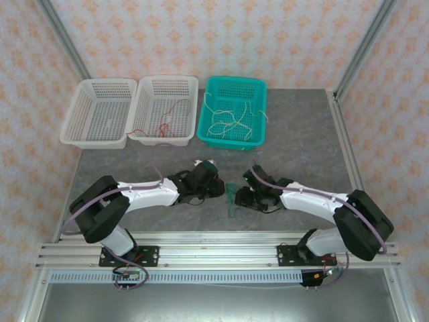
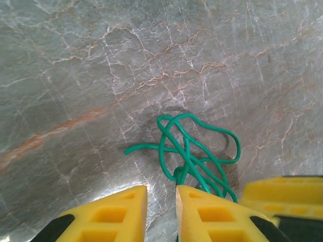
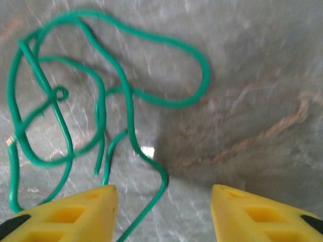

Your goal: Untangle the cables

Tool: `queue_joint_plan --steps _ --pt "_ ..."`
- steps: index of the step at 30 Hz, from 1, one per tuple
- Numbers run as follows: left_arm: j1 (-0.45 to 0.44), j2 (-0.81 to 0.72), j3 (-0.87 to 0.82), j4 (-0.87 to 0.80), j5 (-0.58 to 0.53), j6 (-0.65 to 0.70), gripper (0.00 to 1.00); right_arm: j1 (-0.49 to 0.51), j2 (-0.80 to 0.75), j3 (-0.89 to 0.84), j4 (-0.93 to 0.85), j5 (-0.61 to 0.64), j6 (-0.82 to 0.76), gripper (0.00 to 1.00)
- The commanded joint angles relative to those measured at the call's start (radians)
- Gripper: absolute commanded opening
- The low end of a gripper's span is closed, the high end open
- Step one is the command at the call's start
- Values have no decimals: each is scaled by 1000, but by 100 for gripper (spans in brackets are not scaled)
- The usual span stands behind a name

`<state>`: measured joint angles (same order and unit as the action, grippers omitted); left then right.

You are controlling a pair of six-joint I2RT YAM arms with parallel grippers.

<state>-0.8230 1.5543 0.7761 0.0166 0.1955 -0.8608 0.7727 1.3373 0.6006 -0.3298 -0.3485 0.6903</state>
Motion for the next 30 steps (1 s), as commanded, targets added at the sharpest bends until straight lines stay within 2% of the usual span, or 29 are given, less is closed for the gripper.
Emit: queue_joint_plan --steps 1,6,8,9,11,13,17,25,30 --pt "-3 -42 -9 -20 -66 32 23 48 -13 29 -62 14 52 60" --pt "-2 -52 -12 -23 -71 49 24 82 34 56 -30 18 69 63" --pt "-2 -56 -7 -24 -69 58 24 83 75 72 -30 20 65 56" --pt "-3 -59 -6 -29 -71 63 24 83 93 81 -44 28 57 48" --pt "-2 -71 -2 -45 -80 71 25 83 107 100 -91 70 38 21" --pt "-3 -87 -7 -59 -95 78 25 83 86 95 -109 111 12 0" --pt "-3 -110 -7 -77 -106 89 28 82 22 83 -105 141 -47 0" --pt "18 -202 0 -157 -151 168 39 44 -74 68 -75 200 -92 0" --pt "53 -253 -40 -122 -69 183 50 29 -84 61 -45 185 -127 0"
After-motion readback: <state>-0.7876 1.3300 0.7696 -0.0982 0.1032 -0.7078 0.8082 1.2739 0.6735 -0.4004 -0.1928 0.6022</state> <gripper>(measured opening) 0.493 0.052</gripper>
